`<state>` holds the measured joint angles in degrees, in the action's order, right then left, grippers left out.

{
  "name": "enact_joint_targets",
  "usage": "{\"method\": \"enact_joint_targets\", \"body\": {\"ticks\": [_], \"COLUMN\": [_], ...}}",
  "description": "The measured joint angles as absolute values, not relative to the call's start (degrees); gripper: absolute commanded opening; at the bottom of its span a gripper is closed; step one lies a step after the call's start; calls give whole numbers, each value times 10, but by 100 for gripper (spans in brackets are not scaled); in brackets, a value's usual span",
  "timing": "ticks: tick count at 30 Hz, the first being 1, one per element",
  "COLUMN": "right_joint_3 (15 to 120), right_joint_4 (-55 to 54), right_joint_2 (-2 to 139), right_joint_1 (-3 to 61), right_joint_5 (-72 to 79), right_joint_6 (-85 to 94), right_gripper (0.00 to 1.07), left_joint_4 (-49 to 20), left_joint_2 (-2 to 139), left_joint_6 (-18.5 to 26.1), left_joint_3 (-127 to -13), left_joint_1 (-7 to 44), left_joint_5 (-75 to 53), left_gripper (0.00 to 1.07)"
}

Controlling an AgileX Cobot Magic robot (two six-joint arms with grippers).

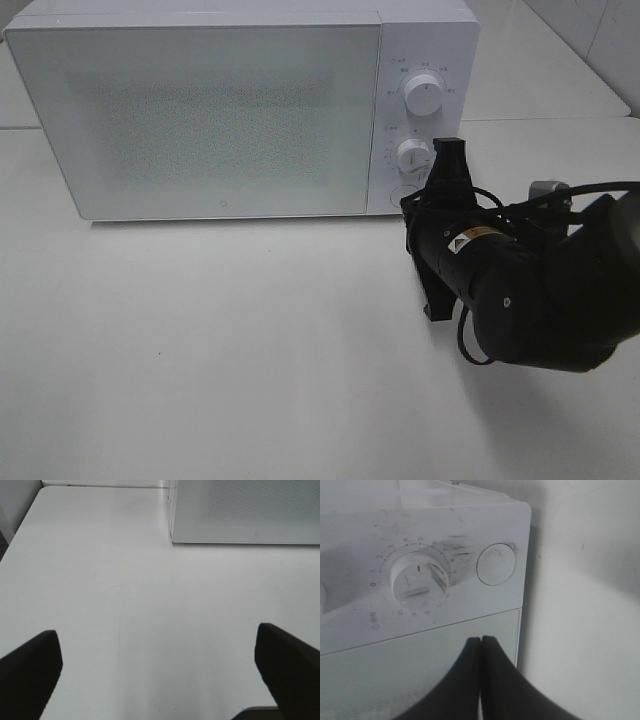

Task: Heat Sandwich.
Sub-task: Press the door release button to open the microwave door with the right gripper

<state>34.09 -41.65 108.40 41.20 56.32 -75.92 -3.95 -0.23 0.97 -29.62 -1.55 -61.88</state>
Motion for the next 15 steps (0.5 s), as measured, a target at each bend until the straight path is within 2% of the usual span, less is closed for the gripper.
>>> {"method": "enact_joint_targets", "body": {"ticks": [15], "right_joint_3": [418], "right_joint_4": [-339], "right_joint_2": [1161], "right_joint_1": [336], "right_joint_5": [516], "right_joint_6": [-788], "right_gripper": [0], "left_joint_4": [-40], "left_joint_2": [-2], "left_joint_6": [10], "left_joint_3": [-296], "left_joint_1": [-15], "left_joint_5": [-619], "left_gripper": [100]}}
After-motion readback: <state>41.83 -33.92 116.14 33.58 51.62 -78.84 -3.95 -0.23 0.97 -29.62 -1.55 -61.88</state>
